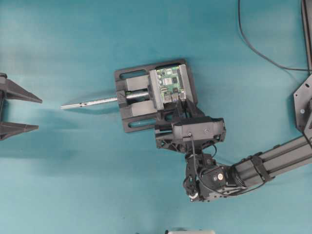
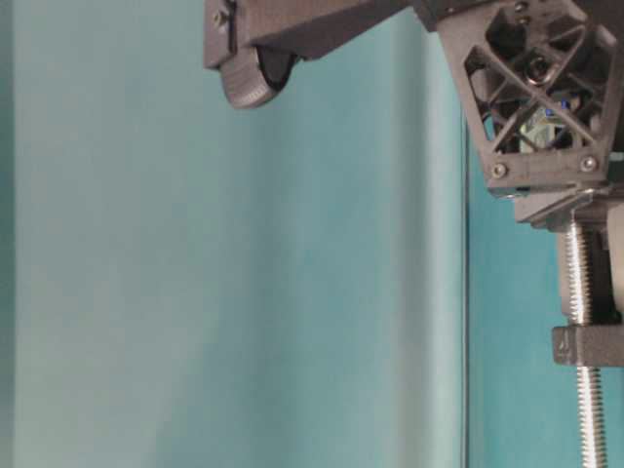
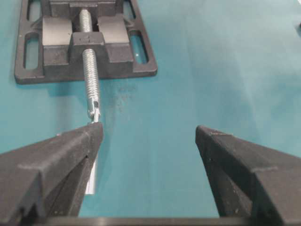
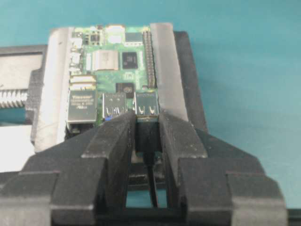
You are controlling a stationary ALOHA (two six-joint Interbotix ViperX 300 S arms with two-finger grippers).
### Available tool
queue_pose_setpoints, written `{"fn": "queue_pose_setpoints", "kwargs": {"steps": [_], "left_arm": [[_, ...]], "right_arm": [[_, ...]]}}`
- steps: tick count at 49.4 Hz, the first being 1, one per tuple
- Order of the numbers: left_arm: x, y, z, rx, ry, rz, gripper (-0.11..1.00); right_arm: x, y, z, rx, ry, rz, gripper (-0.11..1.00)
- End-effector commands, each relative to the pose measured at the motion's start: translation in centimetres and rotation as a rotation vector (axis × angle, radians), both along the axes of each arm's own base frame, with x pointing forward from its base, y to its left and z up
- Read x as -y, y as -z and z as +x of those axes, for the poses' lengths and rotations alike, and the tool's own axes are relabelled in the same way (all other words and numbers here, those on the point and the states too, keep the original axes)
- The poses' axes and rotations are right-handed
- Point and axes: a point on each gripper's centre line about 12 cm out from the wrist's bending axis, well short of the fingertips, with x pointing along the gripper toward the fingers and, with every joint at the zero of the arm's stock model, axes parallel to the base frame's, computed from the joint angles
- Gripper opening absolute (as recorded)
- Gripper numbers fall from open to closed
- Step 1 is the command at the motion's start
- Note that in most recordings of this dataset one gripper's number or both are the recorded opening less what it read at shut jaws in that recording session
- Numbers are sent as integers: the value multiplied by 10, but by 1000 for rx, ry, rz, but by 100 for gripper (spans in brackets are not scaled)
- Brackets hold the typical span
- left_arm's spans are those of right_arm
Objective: Insert the USB into the fixed PCB.
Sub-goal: 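Push the USB plug into the port with the right gripper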
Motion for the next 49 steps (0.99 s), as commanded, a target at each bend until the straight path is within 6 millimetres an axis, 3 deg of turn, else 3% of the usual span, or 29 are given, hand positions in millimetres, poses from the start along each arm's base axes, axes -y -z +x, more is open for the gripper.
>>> {"fn": "queue_pose_setpoints", "kwargs": {"steps": [1,49], "left_arm": [[0,-4,2,11,-5,-10,96],[0,-4,2,12,-5,-8,96]], "right_arm": [[24,-11,8,32,55,-11,21],[-3,-19,2,1,-4,7,21]]}}
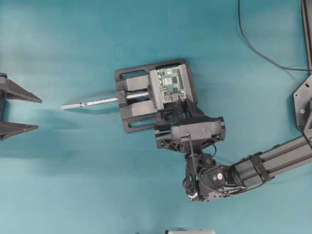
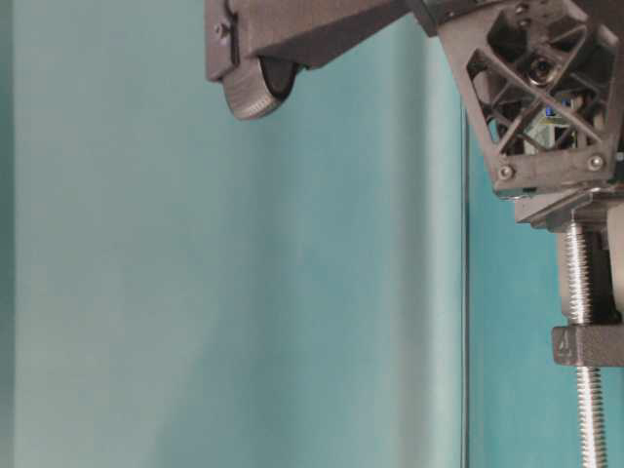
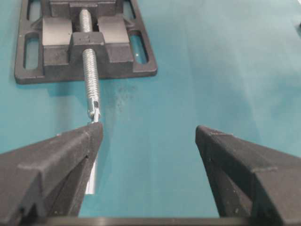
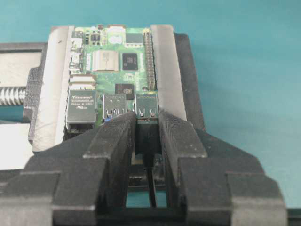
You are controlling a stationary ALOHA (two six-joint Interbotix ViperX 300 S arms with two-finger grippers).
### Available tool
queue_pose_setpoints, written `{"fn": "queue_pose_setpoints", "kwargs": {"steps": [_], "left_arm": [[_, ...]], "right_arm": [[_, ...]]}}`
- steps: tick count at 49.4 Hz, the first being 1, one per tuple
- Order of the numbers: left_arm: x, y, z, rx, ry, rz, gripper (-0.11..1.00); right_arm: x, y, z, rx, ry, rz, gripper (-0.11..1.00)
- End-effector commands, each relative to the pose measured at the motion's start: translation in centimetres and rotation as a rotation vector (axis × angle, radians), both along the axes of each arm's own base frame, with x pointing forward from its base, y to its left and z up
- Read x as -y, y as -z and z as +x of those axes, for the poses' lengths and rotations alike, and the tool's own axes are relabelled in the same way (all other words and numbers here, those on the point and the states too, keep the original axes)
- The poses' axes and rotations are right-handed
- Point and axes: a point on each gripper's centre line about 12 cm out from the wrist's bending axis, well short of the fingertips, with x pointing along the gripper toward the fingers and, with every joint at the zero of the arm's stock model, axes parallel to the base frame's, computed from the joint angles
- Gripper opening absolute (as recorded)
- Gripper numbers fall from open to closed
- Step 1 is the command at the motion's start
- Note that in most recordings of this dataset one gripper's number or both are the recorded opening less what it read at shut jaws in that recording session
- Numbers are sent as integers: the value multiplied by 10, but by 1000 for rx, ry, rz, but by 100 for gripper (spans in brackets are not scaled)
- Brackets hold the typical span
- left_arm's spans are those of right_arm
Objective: Insert the USB into the fixed PCB.
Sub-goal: 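Push the USB plug into the port with the right gripper, then open the right gripper and release the inserted plug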
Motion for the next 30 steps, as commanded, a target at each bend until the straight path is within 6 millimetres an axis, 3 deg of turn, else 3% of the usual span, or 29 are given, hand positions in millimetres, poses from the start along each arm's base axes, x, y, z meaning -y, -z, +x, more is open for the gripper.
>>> {"fn": "queue_pose_setpoints", "kwargs": {"steps": [1,13,22,30], "left_arm": [[0,-4,2,11,-5,-10,96],[0,-4,2,12,-5,-8,96],[0,-4,2,12,-5,-8,96],[0,-4,2,12,-4,-8,96]], "right_arm": [[-1,-18,3,51,4,11,21],[-5,-19,3,53,-5,13,22],[-8,-20,4,60,-11,18,44],[-15,-21,3,63,-24,22,45]]}}
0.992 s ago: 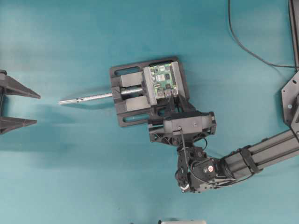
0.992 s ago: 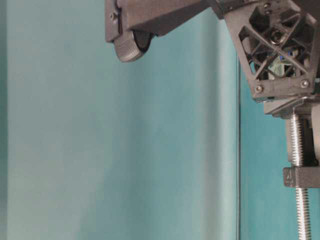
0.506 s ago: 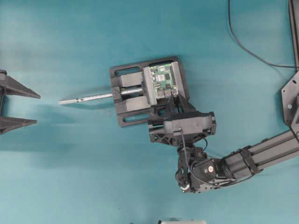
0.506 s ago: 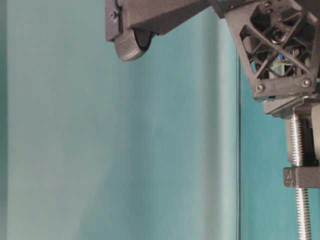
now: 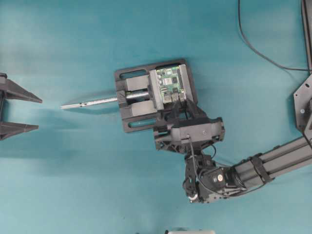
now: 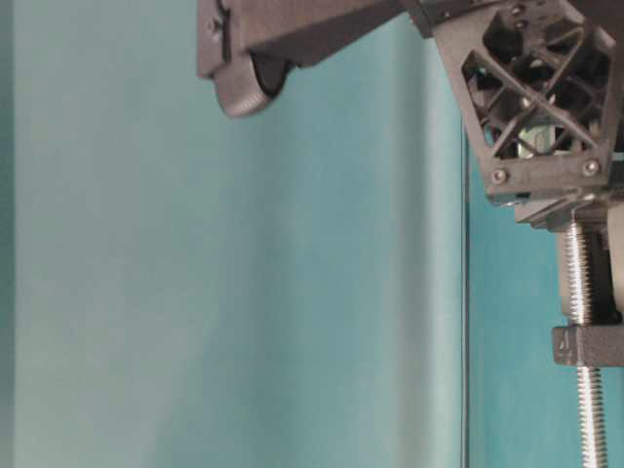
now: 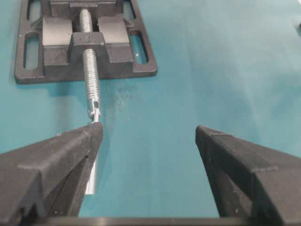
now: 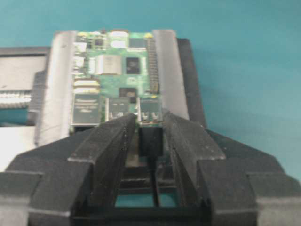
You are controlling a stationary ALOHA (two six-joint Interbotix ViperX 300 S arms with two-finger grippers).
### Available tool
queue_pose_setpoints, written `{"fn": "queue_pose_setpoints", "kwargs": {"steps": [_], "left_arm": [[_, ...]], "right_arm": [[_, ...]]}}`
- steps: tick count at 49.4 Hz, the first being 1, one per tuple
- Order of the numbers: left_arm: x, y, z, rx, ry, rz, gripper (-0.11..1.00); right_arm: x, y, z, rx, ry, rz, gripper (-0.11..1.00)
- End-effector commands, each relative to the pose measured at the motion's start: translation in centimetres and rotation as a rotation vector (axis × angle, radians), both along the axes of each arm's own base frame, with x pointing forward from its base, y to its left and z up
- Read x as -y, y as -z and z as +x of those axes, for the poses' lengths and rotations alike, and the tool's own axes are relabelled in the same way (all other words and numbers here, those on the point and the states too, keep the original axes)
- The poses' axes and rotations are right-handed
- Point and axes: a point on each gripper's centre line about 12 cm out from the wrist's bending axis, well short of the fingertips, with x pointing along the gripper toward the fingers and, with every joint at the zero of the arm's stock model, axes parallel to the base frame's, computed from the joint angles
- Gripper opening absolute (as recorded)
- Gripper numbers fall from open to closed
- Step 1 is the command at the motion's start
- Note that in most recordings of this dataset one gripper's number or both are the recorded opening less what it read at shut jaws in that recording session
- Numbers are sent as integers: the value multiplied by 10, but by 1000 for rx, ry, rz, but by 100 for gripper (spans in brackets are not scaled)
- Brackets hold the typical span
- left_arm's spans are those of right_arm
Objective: Insert the USB into the fixed PCB.
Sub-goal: 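Open the right gripper and release the inserted plug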
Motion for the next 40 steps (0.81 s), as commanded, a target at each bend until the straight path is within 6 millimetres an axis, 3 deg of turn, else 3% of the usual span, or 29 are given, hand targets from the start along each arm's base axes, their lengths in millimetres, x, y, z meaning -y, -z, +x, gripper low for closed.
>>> {"fn": "queue_pose_setpoints", "kwargs": {"steps": [1,19,31,40], "left_arm": [[0,-4,2,13,-4,-8,96],[0,-4,2,13,-2,-9,96],[0,-5,2,15,-4,-9,96],[0,-4,2,13,-2,-9,96]], "right_arm": [[-7,-19,2,54,-4,19,45],[-24,-23,-4,49,-15,75,46],[-16,-29,-20,-3,-84,112,46],[-8,-36,-43,-17,-145,104,47]]}}
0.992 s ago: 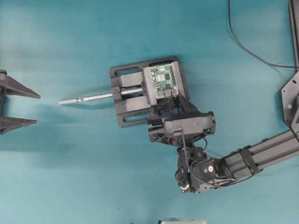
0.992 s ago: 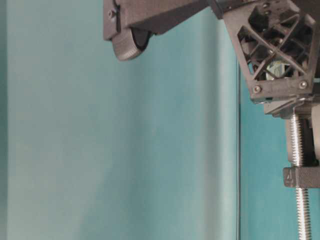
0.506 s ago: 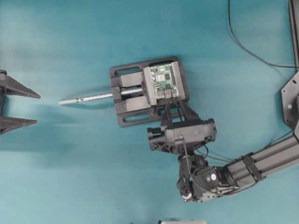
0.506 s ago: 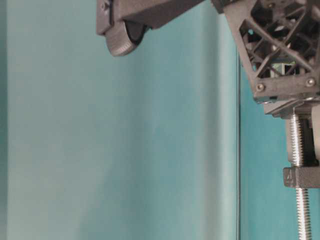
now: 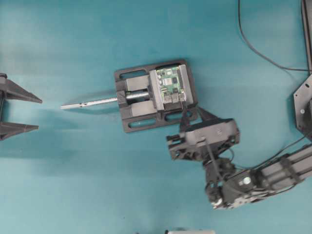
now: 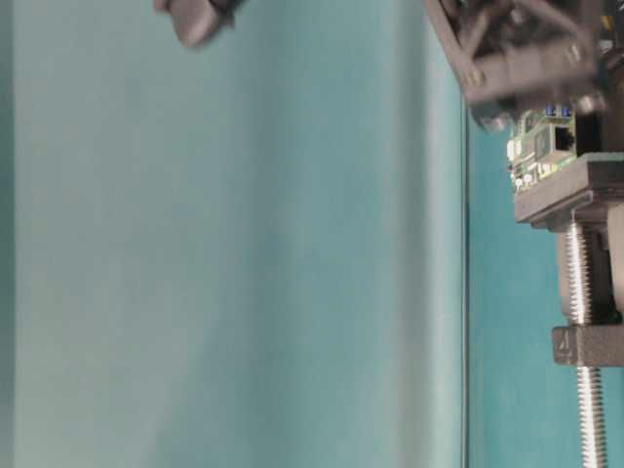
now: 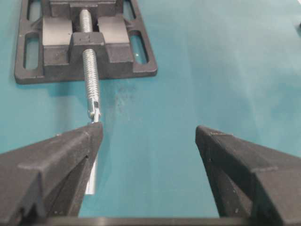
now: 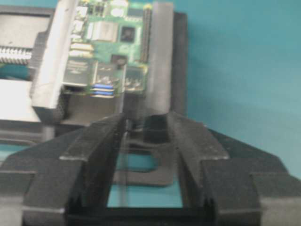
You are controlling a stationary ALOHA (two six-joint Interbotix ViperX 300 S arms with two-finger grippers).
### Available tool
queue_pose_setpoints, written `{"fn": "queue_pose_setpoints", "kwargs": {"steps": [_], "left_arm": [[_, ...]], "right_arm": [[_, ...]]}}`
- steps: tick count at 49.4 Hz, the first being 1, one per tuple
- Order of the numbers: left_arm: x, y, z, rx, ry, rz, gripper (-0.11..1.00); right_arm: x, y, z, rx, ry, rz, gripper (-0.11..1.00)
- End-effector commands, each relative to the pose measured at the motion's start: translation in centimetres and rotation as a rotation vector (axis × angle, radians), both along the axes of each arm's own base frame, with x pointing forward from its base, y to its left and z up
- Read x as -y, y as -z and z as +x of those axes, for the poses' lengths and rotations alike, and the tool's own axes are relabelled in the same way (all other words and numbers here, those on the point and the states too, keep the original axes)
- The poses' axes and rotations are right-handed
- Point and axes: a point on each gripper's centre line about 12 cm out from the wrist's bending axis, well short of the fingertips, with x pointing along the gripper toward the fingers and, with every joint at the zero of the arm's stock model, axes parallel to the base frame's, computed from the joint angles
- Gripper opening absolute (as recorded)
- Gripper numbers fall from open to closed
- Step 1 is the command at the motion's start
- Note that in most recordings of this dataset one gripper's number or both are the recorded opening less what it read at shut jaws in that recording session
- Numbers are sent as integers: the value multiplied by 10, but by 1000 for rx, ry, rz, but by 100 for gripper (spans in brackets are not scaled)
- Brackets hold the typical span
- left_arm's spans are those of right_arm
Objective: Insert the USB into the fixed PCB.
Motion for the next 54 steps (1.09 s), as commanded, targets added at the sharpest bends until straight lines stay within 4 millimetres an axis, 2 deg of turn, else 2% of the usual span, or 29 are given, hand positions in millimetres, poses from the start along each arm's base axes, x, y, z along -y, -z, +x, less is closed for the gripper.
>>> {"fn": "queue_pose_setpoints", "kwargs": {"steps": [1,11,19,35,42,47,54], "left_arm": [[0,-4,2,12,-4,-8,96],[0,-4,2,12,-4,-8,96],[0,-4,2,12,-4,-8,96],[0,-4,2,12,-5,-8,96],[0,-4,2,13,-4,-9,96],[0,-4,2,12,-4,-8,96],[0,-4,2,13,-5,-9,96]], "right_arm": [[2,-19,-10,40,-47,18,47],[23,-26,-38,35,-254,54,47],[44,-31,-68,54,-401,52,47],[109,-30,-126,67,-681,33,48],[130,-34,-146,69,-788,-1,48],[139,-33,-158,54,-839,12,48],[138,-33,-171,45,-906,16,48]]}}
